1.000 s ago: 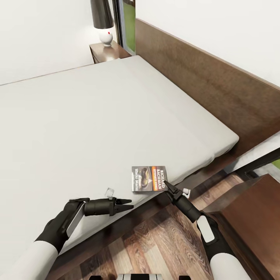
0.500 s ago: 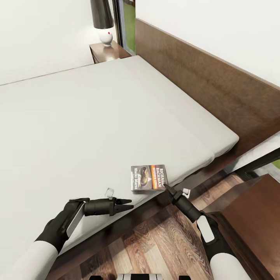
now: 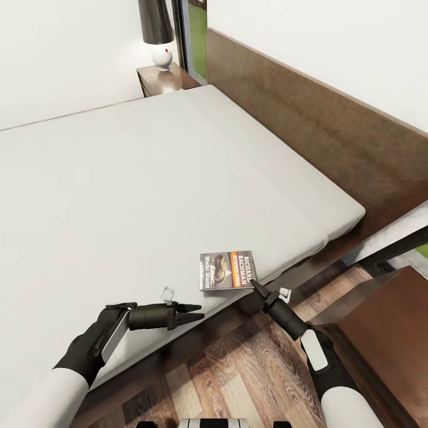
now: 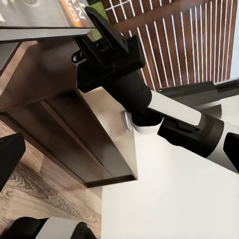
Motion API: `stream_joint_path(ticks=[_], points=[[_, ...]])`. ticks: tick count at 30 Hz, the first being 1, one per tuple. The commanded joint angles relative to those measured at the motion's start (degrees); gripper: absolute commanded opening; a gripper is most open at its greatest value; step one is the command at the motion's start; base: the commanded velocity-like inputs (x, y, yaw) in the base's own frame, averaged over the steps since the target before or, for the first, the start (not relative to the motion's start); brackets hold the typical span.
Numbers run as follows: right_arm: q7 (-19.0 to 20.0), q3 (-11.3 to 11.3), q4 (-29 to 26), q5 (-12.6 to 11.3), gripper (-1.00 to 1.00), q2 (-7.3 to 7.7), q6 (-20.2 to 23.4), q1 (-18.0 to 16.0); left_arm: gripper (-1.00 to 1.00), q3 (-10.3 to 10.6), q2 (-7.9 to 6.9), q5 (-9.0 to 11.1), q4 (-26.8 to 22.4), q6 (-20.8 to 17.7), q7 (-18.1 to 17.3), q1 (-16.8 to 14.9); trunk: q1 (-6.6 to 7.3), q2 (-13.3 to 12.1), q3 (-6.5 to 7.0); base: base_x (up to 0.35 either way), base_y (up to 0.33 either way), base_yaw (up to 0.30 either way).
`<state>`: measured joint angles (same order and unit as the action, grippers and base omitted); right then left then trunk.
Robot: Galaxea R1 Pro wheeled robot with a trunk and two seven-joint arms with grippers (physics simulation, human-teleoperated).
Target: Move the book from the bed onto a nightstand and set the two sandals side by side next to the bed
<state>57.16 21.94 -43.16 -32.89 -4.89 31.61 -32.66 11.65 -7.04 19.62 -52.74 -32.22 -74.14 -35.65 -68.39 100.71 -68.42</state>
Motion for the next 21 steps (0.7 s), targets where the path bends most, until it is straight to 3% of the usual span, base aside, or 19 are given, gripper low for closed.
stream_joint_path(ticks=[1,14,21], points=[[0.06,0.21,0.01,-0.07,-1.0,-0.08,0.39,-0.03,1.0,0.22,-0.08,0.5,0.0,-0.66,0.05,-0.03,0.22,-0.39,0.15,0.0,0.0,0.0],[0.06,0.21,0.01,-0.07,-1.0,-0.08,0.4,-0.03,1.0,0.22,-0.08,0.5,0.0,-0.78,0.05,-0.03,3.08,-5.6,2.48,0.0,0.0,0.0],[0.06,0.21,0.01,-0.07,-1.0,-0.06,0.38,-0.03,1.0,0.22,-0.08,0.5,0.0,-0.76,0.18,-0.03,3.74,-6.8,3.02,0.0,0.0,0.0]])
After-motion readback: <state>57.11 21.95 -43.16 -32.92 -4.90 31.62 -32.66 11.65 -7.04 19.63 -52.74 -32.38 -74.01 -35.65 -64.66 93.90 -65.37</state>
